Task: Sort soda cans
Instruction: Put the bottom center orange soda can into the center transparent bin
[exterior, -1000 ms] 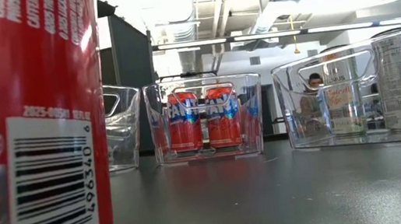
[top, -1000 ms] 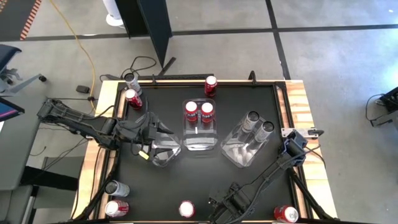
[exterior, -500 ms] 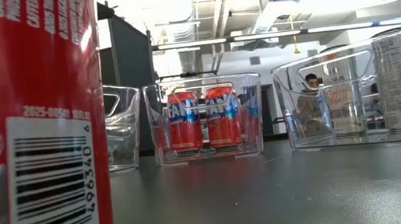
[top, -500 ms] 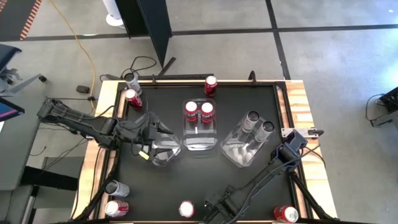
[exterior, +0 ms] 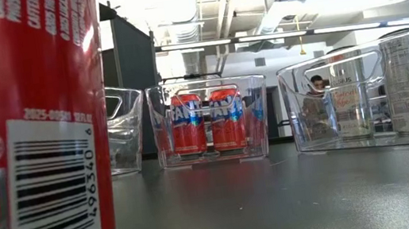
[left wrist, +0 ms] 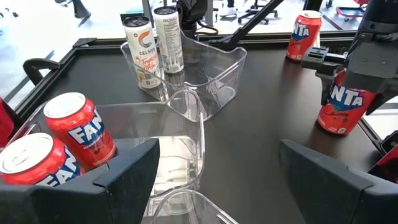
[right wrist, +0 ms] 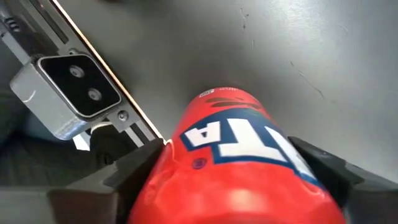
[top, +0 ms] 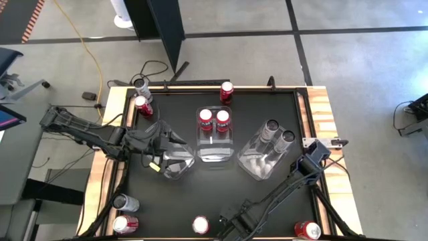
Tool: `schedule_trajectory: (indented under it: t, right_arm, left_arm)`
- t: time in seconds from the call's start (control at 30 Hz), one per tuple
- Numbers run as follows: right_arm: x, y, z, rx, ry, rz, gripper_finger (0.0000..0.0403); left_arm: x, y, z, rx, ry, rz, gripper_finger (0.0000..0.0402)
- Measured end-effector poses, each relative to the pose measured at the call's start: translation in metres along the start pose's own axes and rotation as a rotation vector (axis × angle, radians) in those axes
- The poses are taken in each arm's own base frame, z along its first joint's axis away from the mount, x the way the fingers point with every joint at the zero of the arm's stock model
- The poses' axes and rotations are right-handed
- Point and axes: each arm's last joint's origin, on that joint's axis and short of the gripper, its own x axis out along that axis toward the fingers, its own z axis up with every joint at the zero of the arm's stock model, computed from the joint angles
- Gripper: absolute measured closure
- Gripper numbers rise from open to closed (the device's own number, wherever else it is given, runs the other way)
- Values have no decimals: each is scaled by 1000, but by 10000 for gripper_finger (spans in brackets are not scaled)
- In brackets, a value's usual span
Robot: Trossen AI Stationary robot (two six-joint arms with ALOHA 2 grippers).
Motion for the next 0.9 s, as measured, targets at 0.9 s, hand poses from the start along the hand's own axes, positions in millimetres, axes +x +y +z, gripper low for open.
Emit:
schedule_trajectory:
  t: [0.9]
  right_arm:
    - [-22,-18,29,-72,-4,-106,105]
  left_arm:
    - [0,1,0,4,-3,26,81]
